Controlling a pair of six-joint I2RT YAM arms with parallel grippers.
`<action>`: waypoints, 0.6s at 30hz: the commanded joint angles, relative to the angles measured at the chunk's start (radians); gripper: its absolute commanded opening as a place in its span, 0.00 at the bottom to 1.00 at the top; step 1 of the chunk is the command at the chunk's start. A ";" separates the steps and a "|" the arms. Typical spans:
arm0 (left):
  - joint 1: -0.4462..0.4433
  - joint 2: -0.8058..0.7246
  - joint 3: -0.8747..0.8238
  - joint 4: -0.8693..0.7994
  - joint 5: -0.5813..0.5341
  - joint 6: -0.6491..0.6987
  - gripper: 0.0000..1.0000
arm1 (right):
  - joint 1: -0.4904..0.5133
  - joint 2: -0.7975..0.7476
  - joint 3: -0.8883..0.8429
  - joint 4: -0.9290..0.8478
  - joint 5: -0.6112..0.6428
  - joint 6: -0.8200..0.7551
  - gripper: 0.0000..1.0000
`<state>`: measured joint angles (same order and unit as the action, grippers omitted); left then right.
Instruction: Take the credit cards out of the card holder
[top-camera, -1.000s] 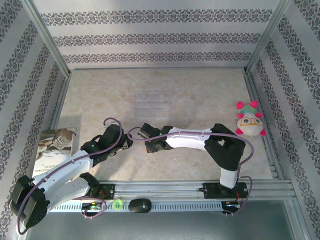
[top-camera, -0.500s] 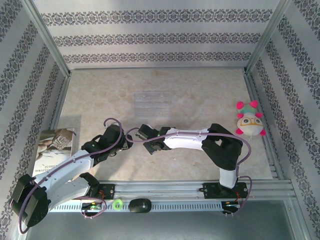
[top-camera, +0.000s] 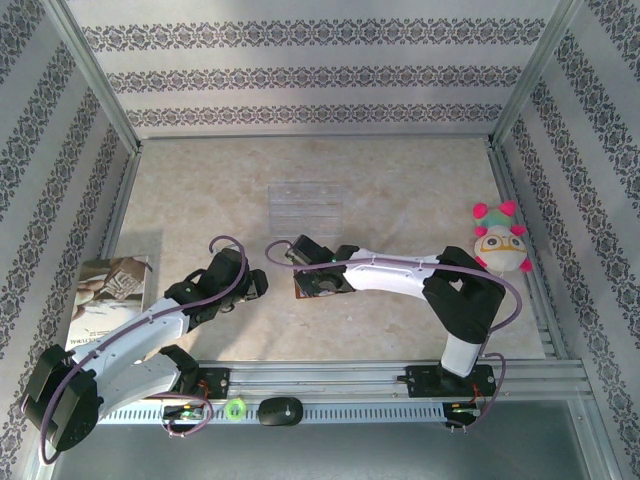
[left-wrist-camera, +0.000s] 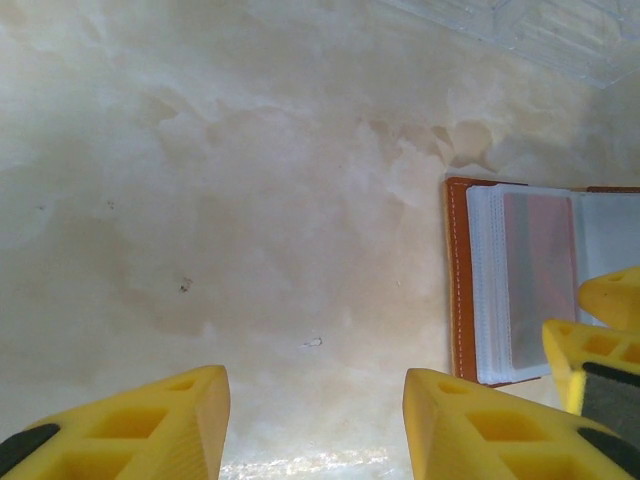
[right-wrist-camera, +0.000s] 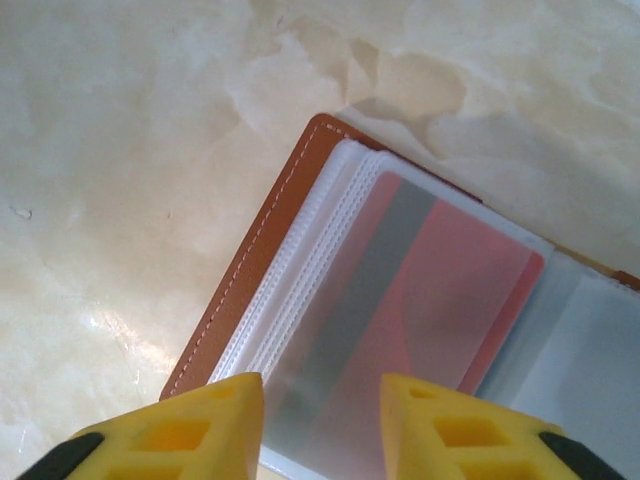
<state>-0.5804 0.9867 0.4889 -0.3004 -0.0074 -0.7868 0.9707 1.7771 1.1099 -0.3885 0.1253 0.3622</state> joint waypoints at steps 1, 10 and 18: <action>0.009 0.007 -0.009 0.035 0.009 -0.009 0.49 | -0.001 0.034 0.050 -0.083 -0.017 -0.014 0.40; 0.013 0.013 -0.005 0.034 0.011 0.000 0.49 | 0.002 0.124 0.092 -0.128 0.044 -0.053 0.44; 0.017 0.017 -0.013 0.051 0.031 0.007 0.49 | 0.004 0.140 0.039 -0.098 0.062 -0.034 0.16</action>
<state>-0.5804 1.0008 0.4881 -0.2970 0.0040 -0.7864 0.9798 1.8874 1.2003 -0.4637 0.1619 0.3229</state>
